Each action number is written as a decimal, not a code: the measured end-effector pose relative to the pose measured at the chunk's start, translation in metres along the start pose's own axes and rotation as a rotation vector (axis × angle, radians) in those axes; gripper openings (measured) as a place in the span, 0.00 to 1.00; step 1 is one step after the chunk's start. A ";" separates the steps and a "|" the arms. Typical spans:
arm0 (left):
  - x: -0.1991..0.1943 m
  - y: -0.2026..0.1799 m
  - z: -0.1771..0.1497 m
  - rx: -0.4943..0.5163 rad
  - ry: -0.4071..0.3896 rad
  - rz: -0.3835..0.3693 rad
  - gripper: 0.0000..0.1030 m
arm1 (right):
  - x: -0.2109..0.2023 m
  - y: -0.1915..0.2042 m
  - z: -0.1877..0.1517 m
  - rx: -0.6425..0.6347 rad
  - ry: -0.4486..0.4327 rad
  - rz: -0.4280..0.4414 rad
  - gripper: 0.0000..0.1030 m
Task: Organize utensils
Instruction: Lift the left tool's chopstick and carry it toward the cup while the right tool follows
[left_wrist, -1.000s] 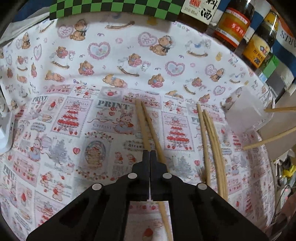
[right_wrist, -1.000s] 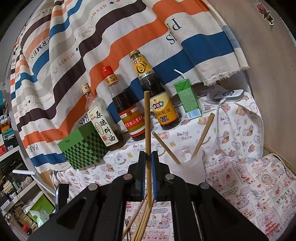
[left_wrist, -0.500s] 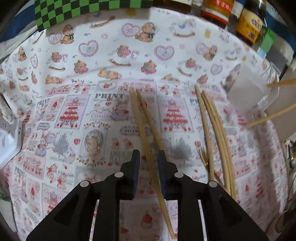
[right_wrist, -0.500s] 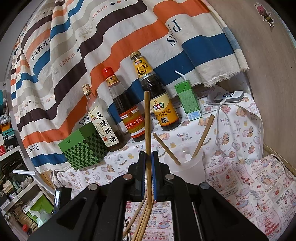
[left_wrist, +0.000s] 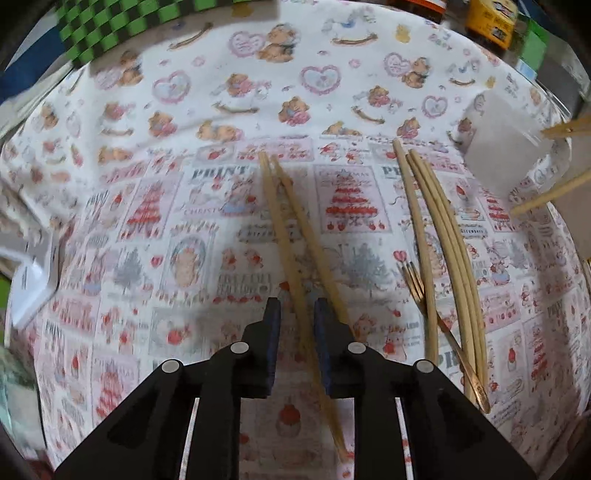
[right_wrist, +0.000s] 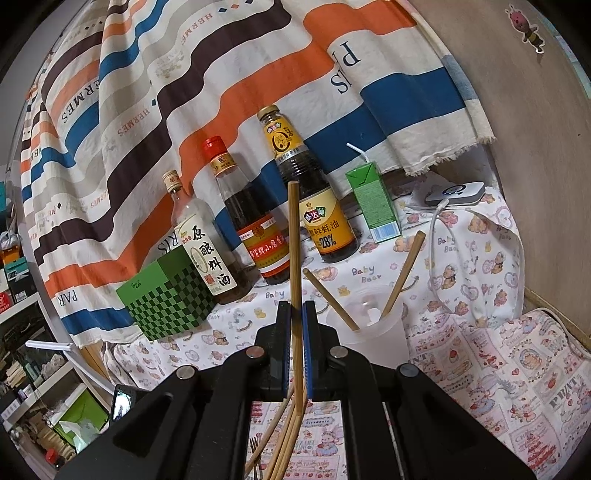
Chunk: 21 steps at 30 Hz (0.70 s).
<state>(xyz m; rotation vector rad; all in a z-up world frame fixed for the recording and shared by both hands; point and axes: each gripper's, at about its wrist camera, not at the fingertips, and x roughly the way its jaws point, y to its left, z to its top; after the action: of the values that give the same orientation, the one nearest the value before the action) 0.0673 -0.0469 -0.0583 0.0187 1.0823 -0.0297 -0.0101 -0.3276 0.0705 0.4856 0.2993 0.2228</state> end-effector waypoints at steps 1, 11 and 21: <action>-0.001 -0.002 -0.001 0.002 0.009 0.001 0.17 | 0.000 0.000 0.000 0.000 -0.001 -0.001 0.06; -0.044 0.000 -0.004 0.007 -0.218 -0.010 0.05 | -0.002 0.002 0.001 -0.014 -0.009 -0.003 0.06; -0.124 0.024 -0.017 -0.055 -0.649 -0.103 0.05 | 0.000 0.003 -0.001 -0.022 -0.009 -0.005 0.06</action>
<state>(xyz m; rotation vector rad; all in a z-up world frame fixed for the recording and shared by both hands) -0.0048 -0.0201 0.0437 -0.0916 0.4344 -0.0916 -0.0114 -0.3244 0.0713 0.4641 0.2893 0.2186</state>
